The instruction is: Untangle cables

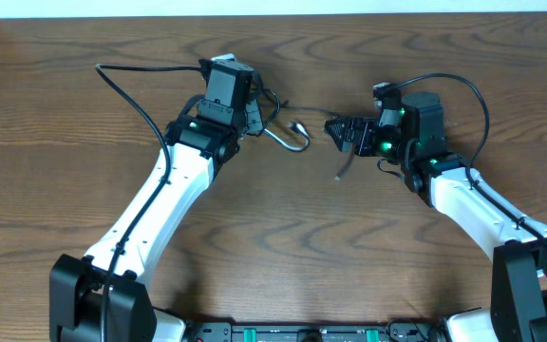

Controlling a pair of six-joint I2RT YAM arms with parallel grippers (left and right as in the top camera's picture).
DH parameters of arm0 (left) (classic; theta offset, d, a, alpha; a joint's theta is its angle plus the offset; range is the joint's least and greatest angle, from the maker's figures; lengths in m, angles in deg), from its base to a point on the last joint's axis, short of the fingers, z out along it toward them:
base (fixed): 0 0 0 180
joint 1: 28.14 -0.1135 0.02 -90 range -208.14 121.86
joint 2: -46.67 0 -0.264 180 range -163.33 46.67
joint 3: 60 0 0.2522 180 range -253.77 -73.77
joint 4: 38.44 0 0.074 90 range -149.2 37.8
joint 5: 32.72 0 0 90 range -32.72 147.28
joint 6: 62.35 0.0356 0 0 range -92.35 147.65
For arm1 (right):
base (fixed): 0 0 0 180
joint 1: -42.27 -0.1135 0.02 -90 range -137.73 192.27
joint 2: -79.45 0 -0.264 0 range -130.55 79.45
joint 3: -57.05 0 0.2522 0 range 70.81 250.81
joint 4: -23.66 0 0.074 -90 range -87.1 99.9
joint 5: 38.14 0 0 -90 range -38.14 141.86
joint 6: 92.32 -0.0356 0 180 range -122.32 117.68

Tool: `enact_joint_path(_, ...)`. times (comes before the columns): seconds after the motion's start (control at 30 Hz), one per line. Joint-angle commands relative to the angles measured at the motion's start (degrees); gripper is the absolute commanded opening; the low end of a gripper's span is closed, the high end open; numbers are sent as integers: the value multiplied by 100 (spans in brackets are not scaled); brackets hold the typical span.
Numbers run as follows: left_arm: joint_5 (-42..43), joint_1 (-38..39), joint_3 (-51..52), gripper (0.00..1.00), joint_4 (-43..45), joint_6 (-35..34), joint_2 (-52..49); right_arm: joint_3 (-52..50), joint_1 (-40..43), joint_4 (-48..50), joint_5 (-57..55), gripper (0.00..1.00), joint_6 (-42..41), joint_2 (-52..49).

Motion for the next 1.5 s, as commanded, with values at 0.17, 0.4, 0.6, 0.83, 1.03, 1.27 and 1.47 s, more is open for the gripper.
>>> enact_joint_path(0.17,173,-20,-42,8,48,-37,68,4,-4,-4,-120,99,57,26)
enact_joint_path(0.4,1528,-17,-42,8,575,-800,68,4,-164,127,-9,99,850,26)
enact_joint_path(0.6,1985,-13,-42,8,675,-1558,68,4,-216,170,11,99,848,26)
enact_joint_path(0.83,2028,26,-42,8,669,-2546,68,4,-382,321,160,99,918,26)
enact_joint_path(1.03,2020,122,-42,8,673,-2968,68,4,-393,363,251,99,970,26)
enact_joint_path(1.27,1976,120,-42,8,671,-3060,68,4,-393,363,249,89,1338,26)
enact_joint_path(1.47,1882,120,-42,8,566,-3311,68,4,-387,380,398,89,2776,28)
